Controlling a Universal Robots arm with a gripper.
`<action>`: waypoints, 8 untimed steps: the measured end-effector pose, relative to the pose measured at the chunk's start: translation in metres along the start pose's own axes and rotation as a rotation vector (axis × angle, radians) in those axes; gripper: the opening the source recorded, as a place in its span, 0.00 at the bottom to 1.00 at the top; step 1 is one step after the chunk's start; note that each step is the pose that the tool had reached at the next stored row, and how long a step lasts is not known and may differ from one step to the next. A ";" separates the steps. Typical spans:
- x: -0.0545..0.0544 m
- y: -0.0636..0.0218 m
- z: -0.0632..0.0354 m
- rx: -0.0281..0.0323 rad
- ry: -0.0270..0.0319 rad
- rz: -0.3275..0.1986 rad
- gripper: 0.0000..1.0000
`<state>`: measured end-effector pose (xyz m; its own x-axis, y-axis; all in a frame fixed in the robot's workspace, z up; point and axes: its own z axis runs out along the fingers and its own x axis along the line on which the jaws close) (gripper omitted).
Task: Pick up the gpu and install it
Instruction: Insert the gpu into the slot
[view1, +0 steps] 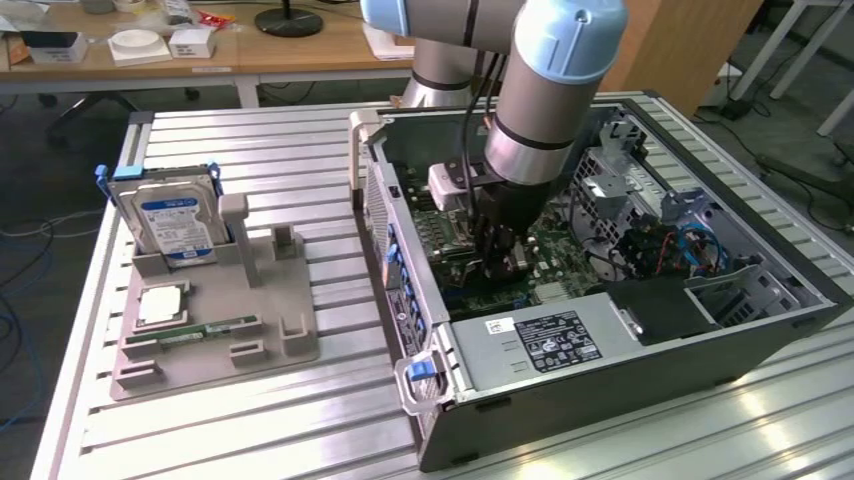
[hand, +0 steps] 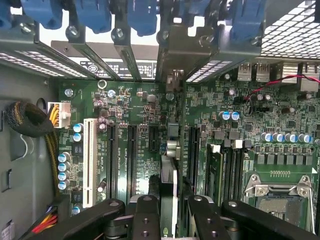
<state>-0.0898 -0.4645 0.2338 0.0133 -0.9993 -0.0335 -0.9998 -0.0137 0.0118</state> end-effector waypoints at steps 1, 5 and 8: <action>0.000 0.0000 -0.0002 0.0000 0.0000 0.000 0.27; 0.000 0.0002 -0.0058 0.0005 0.0000 0.000 0.34; -0.001 0.0002 -0.0161 0.0012 0.0000 0.000 0.34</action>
<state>-0.0898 -0.4645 0.2499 0.0134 -0.9993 -0.0335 -0.9998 -0.0138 0.0106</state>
